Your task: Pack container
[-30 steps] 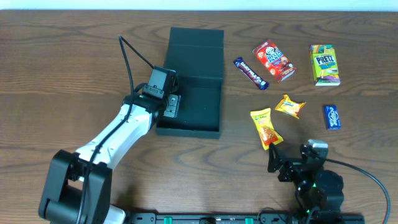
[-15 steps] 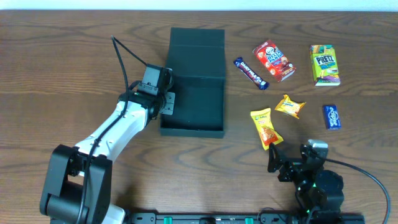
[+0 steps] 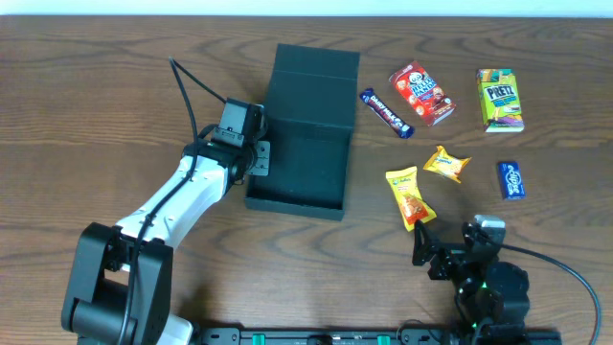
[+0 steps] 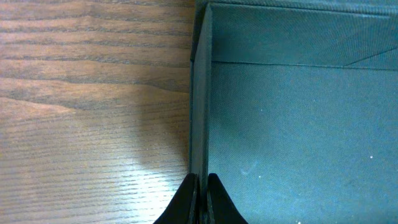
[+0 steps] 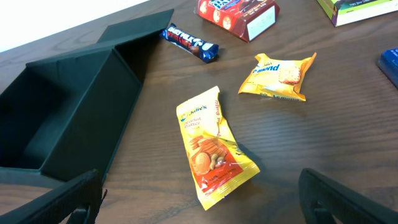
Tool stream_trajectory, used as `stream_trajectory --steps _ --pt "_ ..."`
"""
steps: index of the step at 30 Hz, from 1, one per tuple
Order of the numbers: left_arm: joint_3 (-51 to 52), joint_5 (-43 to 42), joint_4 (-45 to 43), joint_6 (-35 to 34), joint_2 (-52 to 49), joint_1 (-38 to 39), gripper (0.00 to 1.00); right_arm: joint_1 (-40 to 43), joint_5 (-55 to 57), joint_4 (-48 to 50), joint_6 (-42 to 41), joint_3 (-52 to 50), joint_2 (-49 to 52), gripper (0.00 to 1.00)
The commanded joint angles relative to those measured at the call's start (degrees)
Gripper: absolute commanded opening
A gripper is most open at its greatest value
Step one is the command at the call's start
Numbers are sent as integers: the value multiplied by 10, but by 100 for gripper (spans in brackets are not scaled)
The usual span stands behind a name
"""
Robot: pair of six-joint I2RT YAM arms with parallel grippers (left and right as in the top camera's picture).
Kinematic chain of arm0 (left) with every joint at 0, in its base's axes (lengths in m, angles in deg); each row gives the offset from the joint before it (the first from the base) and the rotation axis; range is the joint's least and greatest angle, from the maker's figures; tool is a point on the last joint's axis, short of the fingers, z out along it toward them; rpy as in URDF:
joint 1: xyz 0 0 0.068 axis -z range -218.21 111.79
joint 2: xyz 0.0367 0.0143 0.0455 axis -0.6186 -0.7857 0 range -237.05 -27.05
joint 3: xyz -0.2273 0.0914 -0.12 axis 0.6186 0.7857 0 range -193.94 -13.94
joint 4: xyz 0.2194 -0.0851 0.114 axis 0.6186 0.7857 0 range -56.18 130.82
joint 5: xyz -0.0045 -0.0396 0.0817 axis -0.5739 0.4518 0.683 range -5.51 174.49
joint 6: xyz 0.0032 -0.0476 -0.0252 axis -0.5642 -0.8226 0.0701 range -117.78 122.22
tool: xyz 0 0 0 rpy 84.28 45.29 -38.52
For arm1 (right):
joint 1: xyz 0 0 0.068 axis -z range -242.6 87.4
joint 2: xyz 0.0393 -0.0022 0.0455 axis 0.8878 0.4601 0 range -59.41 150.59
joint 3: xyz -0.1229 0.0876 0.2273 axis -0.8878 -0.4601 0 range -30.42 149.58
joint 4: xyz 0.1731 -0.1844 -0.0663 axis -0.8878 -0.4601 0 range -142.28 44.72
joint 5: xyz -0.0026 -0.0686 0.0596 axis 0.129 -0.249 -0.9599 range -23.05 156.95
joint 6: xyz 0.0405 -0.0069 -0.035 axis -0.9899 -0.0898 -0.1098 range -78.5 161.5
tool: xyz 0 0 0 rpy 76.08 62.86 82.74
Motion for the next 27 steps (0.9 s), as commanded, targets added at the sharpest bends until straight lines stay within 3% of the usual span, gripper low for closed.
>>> stream_trajectory --steps 1,10,19,20,21,22,23,27 --pt "1 -7 -5 -44 -4 -2 6 0 7 -1 2 -2 -3 99" --pt "1 -7 -9 -122 -4 -2 6 0 7 -1 2 -2 -3 99" --pt "1 -7 -15 -123 -4 2 6 0 7 -1 2 -2 -3 99" --pt "1 -7 -16 -123 -4 2 17 0 7 -1 2 -2 -3 99" --pt "1 -7 -16 -123 -4 2 37 0 7 -1 2 -2 -3 99" --pt "1 -7 -18 -123 -4 2 77 0 7 -1 2 -2 -3 99" --pt "0 -5 -21 -122 -4 2 95 0 7 -1 2 -2 -3 99" --pt "-18 -5 -5 -95 6 2 95 0 7 -1 2 -2 -3 99"
